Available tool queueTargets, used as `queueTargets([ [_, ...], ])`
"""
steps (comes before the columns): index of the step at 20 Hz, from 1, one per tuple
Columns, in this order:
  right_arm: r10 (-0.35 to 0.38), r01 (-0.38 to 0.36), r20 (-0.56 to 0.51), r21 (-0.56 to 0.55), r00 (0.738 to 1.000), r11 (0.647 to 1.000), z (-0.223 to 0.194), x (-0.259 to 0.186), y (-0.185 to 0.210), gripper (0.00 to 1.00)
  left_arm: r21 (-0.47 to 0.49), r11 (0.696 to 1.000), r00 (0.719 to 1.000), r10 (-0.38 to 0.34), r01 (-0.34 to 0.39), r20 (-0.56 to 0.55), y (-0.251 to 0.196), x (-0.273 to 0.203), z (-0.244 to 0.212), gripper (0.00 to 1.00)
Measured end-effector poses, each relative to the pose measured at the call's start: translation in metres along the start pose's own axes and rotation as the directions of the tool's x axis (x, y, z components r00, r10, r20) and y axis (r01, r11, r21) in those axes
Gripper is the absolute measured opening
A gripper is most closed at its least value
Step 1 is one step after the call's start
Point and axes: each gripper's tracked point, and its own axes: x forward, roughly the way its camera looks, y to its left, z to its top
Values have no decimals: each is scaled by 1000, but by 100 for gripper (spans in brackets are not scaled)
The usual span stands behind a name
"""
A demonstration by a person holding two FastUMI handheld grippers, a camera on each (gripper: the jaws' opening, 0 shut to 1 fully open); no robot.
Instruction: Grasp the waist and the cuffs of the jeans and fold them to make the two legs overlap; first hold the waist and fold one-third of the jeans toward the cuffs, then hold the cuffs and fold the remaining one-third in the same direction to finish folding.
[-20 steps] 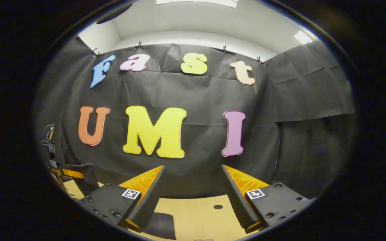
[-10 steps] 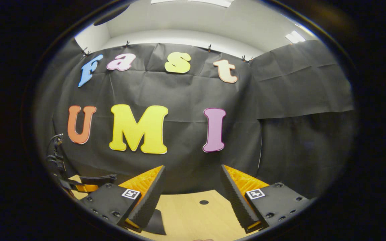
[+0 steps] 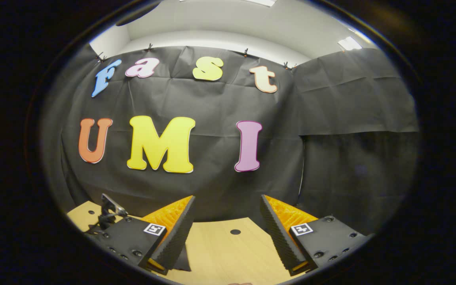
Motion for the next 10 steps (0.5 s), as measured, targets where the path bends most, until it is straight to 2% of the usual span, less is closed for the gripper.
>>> queueTargets([
  [3,-2,3,-18,24,1000,1000,-5,-2,-6,99,77,997,999,-15,19,-47,8,21,-16,6],
  [7,3,-2,-41,34,999,999,-14,-2,-7,99,110,992,994,-44,55,-101,-4,31,-36,7],
  [9,7,-6,-45,21,999,1000,-16,0,-8,99,104,988,986,-96,111,-139,-18,35,-47,12],
  [10,13,-12,-48,20,999,1000,-16,1,-7,99,109,987,981,-103,122,-163,-22,36,-53,34],
])
